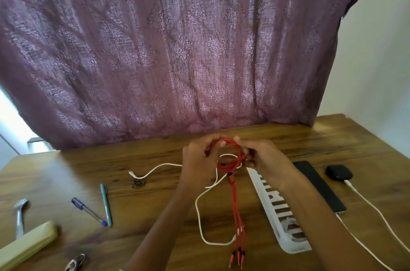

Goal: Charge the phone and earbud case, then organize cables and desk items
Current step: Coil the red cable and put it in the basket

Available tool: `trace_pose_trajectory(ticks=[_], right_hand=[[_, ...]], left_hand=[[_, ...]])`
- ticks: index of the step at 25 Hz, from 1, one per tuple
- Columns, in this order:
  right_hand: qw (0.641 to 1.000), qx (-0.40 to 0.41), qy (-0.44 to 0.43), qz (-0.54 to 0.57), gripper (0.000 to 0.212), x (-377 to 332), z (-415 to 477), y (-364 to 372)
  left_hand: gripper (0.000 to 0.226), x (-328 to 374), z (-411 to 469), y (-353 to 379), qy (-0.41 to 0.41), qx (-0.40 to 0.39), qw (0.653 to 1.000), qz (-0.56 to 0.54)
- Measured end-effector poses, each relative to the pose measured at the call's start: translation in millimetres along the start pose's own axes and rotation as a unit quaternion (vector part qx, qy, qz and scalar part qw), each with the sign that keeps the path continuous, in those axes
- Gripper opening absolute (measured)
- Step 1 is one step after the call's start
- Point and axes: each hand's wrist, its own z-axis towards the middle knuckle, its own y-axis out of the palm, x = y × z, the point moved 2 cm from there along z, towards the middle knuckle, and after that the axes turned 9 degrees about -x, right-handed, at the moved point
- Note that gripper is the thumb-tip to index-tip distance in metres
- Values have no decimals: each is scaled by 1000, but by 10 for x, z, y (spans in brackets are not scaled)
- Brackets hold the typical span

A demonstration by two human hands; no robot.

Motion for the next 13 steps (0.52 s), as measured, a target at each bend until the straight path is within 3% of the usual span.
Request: trace_pose_trajectory(ticks=[4, 9, 13], right_hand=[[998, -1, -37, -52, 25, -125, -30, -21], [990, -34, -112, -79, 31, -279, -111, -73], [976, 18, -184, -117, 32, -315, -153, -59]], left_hand=[[23, 79, 39, -18, 156, 59, 976, 140], [18, 101, 96, -51, 194, 78, 963, 171], [16, 138, 90, -32, 205, 61, 962, 170]])
